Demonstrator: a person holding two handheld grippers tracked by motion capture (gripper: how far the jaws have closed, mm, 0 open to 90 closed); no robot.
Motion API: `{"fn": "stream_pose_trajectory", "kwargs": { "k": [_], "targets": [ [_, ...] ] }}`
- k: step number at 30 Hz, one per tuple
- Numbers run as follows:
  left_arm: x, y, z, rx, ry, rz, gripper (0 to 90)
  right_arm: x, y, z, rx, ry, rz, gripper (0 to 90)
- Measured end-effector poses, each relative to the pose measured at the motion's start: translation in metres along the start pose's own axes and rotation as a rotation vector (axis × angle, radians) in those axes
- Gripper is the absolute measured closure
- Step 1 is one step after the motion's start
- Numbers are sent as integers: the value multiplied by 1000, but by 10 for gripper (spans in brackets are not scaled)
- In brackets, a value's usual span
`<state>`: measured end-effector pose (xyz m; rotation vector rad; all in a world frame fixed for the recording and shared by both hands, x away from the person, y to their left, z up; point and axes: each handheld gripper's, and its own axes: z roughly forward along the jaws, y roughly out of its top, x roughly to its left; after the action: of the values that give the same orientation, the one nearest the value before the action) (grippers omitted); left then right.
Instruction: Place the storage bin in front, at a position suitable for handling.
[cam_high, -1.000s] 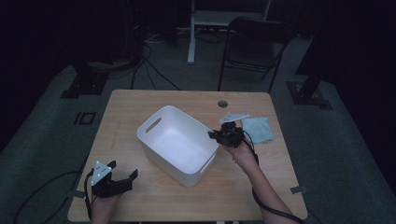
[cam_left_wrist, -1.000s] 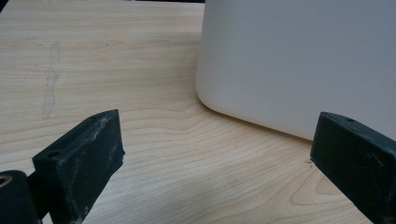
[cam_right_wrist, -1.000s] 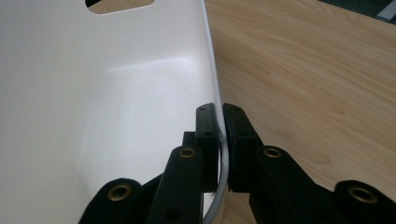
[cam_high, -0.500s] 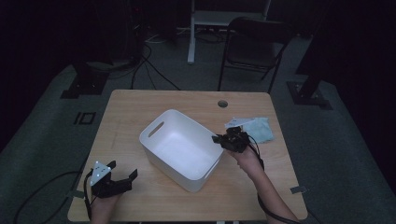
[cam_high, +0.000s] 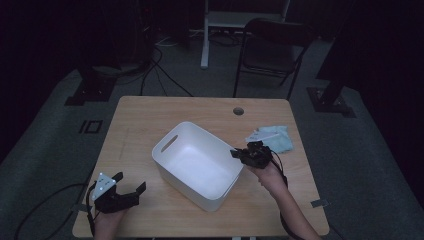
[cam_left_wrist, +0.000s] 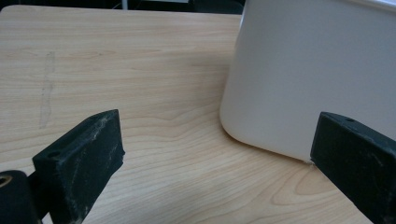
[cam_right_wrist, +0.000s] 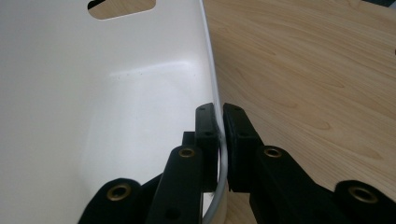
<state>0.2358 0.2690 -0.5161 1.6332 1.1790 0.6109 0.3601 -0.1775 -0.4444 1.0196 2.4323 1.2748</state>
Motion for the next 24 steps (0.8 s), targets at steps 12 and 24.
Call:
{"fn": "stream_pose_trajectory", "kwargs": {
  "k": [12,24],
  "targets": [
    [0,29,-7,-51,-100,72,28,-2,-3,-15,-59,2,52,713],
    [3,90,13,-77,-198,153,76,3,-7,-41,-127,-9,68,591]
  ]
}}
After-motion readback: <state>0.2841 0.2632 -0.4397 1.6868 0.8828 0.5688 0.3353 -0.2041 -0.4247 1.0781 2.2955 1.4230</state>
